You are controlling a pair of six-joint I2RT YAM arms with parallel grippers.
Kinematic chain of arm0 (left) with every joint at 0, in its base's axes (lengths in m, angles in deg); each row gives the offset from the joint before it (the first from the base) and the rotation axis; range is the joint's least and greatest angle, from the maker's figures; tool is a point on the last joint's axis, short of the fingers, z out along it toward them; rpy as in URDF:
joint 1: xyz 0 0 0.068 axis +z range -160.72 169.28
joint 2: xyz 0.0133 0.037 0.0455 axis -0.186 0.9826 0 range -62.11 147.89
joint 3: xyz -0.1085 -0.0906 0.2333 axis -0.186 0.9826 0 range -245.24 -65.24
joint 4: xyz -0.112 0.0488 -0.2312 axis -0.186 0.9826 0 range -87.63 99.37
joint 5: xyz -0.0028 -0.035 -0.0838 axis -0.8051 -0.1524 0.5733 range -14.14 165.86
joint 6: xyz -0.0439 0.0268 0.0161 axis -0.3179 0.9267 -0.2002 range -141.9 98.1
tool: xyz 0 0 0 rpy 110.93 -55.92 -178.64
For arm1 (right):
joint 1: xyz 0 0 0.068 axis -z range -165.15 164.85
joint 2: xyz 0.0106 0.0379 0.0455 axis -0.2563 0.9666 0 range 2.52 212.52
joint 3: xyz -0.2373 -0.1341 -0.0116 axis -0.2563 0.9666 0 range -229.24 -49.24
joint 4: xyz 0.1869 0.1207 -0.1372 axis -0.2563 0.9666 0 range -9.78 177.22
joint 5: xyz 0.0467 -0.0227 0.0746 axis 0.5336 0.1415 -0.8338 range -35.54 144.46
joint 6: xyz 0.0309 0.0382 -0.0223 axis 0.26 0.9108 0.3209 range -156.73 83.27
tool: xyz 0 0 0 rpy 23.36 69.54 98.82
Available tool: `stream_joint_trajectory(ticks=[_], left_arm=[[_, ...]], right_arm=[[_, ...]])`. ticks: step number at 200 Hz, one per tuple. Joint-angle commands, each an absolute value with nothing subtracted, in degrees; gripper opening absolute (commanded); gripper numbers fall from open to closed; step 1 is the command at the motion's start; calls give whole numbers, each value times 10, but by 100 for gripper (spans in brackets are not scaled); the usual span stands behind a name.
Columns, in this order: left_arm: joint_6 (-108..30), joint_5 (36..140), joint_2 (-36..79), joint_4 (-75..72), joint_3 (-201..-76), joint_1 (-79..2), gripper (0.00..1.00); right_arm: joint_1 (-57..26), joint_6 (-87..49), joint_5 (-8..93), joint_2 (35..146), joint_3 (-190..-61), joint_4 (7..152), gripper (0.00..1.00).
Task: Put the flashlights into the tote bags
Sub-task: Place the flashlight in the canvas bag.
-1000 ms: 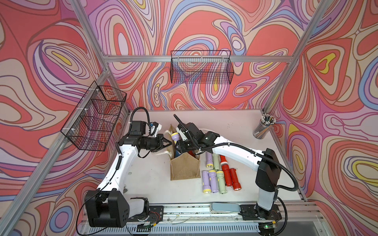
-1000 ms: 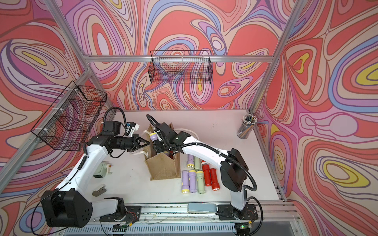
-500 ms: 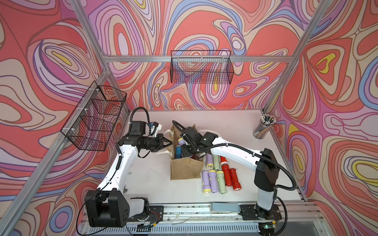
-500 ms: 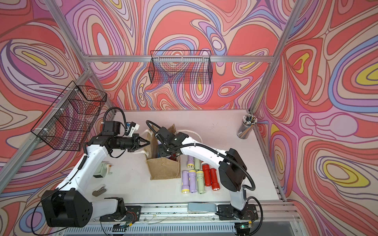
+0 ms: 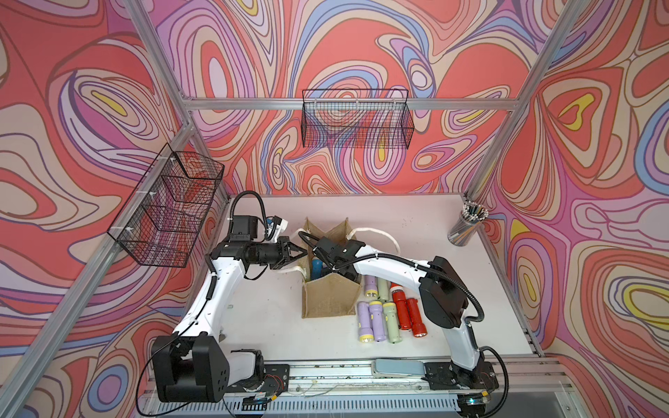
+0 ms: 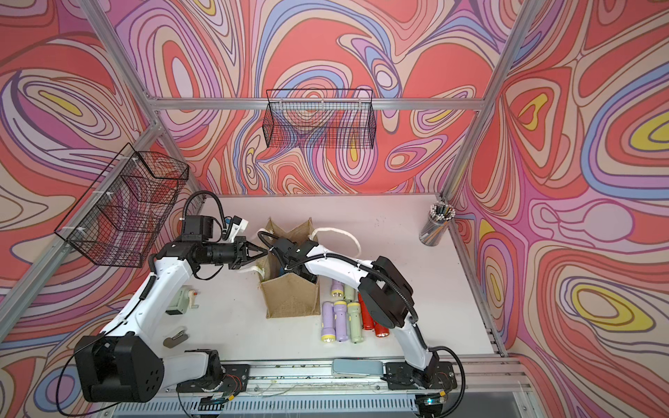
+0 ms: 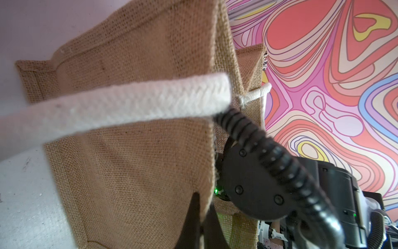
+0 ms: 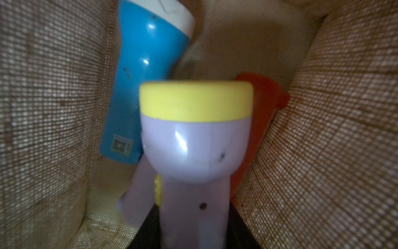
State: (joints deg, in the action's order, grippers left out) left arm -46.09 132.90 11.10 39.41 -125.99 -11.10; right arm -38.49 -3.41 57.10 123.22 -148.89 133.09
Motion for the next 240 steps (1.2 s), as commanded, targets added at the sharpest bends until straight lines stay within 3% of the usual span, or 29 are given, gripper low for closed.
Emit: stream_joint_trajectory(ticks=[1,72,129,182,240], left_arm=[[-452,1347,105,385,-1266,-109,0],[-440,1327,105,402,-1275,-108,0],[-435,1323,106,409,-1277,-108,1],[-431,1320,106,414,-1276,-108,1],[-427,1315,102,415,-1274,-108,1]], right_arm=[[-386,-17,581,1243,-1505,1356,14],[-387,6,648,1234,-1489,1415,20],[-389,2,618,1225,-1485,1391,49],[-390,-17,548,1175,-1474,1299,56],[-390,-48,572,1083,-1456,1221,60]])
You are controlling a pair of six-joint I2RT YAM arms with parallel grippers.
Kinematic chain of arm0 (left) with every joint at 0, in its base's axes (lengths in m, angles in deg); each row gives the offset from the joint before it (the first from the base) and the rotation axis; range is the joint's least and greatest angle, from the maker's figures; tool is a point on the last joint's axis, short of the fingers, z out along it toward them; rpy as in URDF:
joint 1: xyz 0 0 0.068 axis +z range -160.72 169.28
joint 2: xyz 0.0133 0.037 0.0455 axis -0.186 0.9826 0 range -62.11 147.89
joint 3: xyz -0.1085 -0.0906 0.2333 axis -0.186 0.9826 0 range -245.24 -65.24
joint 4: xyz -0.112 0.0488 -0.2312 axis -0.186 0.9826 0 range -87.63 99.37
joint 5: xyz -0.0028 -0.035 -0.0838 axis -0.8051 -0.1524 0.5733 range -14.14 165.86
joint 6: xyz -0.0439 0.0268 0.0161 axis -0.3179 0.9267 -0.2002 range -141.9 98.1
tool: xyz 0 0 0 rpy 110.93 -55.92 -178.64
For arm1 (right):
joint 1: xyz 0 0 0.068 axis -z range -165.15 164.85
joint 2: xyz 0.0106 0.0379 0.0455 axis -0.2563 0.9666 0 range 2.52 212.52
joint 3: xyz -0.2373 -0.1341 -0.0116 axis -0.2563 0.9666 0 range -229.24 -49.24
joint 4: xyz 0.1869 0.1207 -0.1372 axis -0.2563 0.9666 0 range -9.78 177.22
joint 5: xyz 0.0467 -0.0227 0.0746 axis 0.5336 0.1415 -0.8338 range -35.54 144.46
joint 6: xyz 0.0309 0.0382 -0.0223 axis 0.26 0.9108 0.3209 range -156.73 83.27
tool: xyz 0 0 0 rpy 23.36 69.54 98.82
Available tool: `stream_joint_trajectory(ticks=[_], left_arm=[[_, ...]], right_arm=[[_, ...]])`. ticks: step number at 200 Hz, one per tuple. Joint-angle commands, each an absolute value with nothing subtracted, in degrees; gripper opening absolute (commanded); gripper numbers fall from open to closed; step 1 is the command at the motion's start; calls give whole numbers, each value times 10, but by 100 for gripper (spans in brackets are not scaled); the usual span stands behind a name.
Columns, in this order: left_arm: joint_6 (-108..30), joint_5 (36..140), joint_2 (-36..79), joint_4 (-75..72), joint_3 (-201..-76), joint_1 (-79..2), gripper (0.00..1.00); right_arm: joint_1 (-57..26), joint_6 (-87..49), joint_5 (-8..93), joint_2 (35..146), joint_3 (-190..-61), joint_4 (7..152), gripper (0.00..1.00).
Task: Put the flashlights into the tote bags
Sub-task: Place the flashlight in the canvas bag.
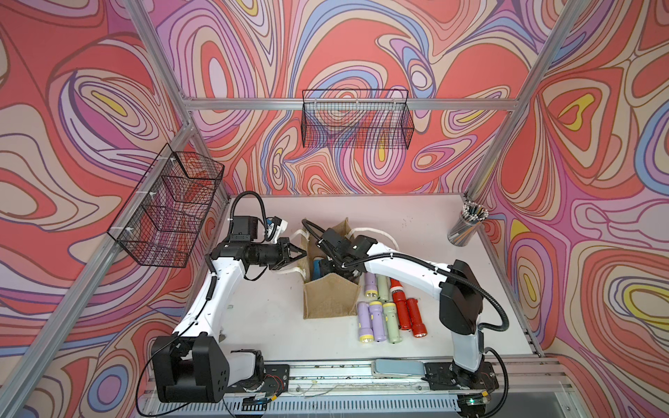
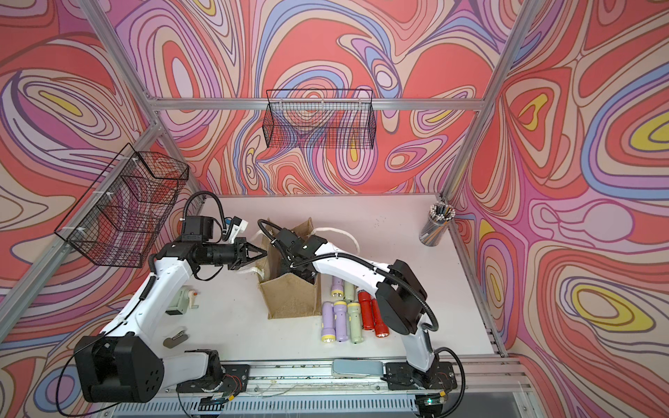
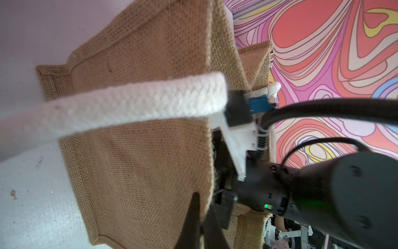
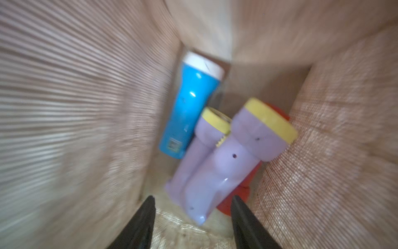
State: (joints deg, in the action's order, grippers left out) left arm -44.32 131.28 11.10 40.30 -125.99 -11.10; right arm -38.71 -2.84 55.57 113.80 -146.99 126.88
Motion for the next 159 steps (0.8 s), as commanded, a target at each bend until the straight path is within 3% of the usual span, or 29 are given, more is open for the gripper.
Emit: stream_joint_trajectory(ticks=[1,96,159], left_arm=[[-427,1315,102,415,-1274,-108,1],[-427,1310,98,415,-1273,-108,2],[-428,1308,99,416,-1275,-108,2]], right_arm=[[-390,-49,572,1080,-1455,1220,60],[-390,-89,742,882,-1380,1193,61],[-388,-10,915,795,-1345,1333,67]])
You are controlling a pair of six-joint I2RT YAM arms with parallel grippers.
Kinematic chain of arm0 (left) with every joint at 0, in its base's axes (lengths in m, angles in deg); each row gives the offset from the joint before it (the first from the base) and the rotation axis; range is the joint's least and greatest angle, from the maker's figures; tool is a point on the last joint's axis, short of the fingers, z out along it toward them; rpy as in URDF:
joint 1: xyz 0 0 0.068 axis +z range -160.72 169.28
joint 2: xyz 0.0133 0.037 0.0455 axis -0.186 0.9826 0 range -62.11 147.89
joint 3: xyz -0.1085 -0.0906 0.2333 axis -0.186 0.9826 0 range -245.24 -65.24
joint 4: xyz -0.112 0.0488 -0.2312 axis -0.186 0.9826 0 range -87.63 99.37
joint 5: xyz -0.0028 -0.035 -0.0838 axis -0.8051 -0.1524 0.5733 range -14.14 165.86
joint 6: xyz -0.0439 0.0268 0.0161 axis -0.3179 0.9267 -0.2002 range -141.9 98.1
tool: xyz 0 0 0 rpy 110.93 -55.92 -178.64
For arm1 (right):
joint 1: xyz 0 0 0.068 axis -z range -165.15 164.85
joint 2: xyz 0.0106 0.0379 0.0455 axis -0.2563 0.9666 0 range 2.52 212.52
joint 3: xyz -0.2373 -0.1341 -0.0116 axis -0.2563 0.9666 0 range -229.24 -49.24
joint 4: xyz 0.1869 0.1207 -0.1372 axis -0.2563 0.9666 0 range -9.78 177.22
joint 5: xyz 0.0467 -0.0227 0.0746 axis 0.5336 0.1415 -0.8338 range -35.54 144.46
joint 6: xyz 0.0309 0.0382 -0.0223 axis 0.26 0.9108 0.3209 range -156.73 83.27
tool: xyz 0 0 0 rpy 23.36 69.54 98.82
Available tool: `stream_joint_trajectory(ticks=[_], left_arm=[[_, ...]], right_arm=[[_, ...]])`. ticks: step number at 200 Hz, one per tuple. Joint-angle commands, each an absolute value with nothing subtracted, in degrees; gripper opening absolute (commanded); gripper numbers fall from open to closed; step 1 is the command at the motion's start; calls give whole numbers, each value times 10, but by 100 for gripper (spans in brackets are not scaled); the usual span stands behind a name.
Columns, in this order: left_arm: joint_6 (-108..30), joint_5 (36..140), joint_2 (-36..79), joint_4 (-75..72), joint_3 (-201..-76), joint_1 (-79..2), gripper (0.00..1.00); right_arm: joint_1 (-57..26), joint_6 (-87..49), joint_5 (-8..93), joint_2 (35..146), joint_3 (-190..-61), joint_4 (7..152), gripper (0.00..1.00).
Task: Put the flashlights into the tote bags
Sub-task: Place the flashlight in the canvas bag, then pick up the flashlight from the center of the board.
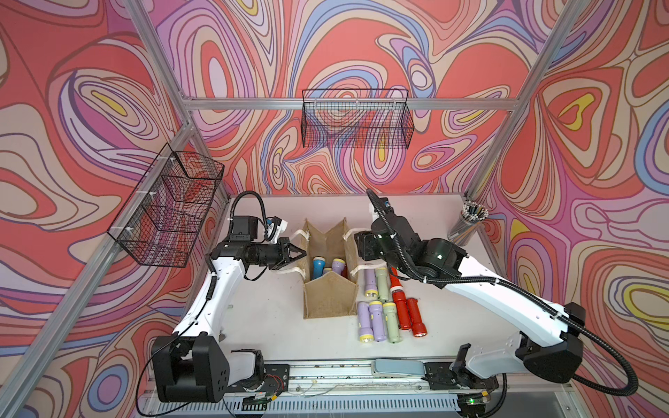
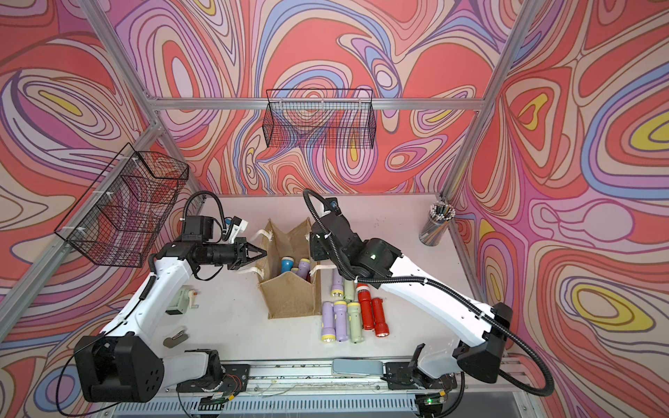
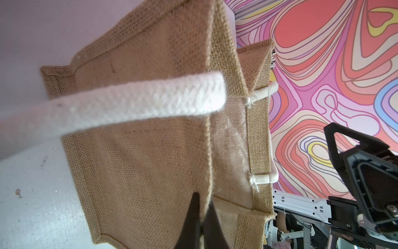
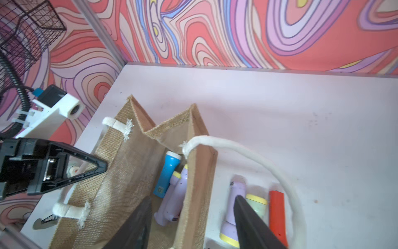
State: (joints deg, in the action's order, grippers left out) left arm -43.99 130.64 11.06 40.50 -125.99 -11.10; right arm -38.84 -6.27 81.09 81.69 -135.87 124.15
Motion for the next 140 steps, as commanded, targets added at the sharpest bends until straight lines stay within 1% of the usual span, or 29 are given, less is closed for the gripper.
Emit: stream_joint_trajectory(ticks=[1,26,42,102,122,140], left_arm=[[-428,1308,99,416,-1275,-108,1],[-429,1308,100,414,-1275,-108,2],[-430,1308,100,414,-1276,-108,2],[-432,1312,102,413,-1277,-108,2],[-432,1312,103,413,-1278,-108,2],[-433,1315,106,411,-1278,-108,2]], right_arm=[[-388,-7,918,794,-1345,1337,67],[-378,74,966,782,-1324,1439,69],[-360,114,963,764,-1294,1475,70],[-222,135,802,631,-1115,1434,71],[-193,137,747,626,-1073,1442,71],[-187,135,717,643,-1044,1441,70]])
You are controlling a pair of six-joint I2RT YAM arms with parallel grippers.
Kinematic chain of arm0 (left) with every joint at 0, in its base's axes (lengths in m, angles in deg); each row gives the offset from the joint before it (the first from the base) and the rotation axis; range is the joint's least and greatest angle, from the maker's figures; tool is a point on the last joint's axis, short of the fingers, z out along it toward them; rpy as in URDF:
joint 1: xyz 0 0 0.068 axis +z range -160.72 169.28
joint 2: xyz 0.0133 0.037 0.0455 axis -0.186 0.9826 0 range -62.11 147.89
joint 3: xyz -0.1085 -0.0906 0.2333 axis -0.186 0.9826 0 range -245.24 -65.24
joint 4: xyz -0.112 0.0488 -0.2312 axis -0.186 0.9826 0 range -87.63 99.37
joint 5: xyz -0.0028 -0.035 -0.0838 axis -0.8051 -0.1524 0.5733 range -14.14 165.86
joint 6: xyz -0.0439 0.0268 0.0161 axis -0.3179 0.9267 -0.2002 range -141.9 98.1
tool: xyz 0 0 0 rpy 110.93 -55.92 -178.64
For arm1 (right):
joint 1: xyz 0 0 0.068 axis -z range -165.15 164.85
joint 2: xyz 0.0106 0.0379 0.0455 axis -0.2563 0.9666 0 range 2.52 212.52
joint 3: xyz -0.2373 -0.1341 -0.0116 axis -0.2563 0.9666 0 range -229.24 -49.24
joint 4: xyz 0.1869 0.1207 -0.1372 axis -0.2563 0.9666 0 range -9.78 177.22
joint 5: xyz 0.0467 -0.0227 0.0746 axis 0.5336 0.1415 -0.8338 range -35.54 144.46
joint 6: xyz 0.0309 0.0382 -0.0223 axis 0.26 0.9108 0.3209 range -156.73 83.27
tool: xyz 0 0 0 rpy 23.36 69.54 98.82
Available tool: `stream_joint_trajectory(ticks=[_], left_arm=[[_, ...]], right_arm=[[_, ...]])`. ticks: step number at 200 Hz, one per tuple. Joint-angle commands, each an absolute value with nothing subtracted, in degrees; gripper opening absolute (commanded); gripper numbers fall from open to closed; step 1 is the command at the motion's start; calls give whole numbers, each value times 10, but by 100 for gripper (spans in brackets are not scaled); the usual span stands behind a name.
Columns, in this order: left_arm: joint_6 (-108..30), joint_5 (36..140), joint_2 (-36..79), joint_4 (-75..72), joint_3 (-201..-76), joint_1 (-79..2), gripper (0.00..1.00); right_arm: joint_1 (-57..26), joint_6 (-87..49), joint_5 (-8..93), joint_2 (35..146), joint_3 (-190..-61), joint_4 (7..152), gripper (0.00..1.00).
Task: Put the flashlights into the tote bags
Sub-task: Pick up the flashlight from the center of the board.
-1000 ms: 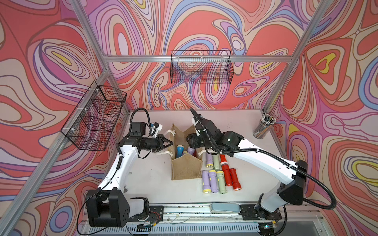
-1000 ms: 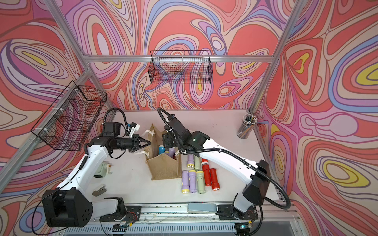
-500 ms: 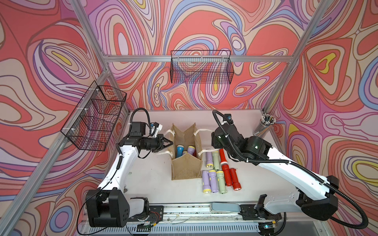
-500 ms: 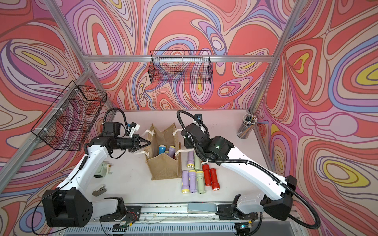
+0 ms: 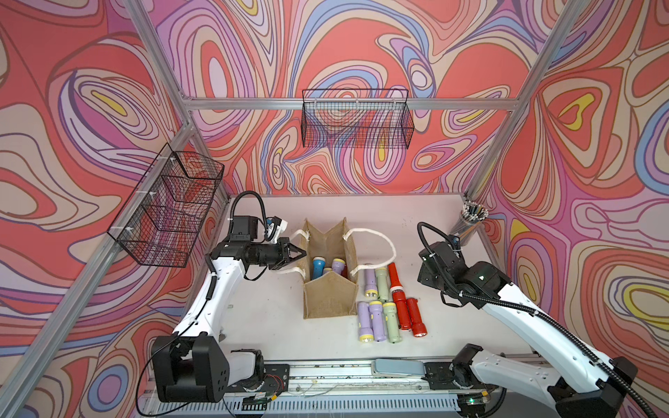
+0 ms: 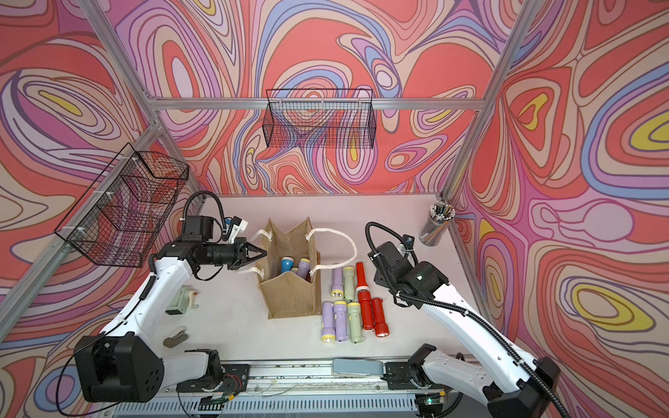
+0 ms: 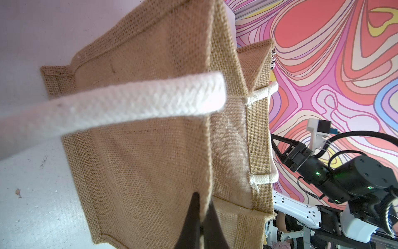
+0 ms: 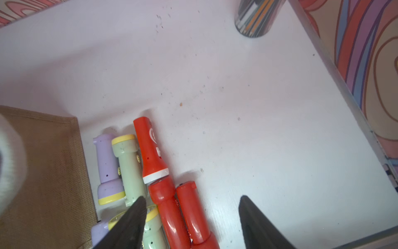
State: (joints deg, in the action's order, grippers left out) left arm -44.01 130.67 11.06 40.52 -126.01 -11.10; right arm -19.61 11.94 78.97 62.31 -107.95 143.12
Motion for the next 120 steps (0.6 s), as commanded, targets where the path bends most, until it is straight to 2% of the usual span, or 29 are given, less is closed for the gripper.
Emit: stream_joint_trajectory(ticks=[1,59,120], left_arm=[[-433,1315,106,411,-1279,-108,2],[-428,1312,105,418,-1283,-108,2],[-426,1310,109,420,-1283,-108,2]], right_arm=[[-186,135,715,644,-1042,1440,70],[-177,106,640,729,-972,1360,65],[-167,88,598,755,-930,1308,64]])
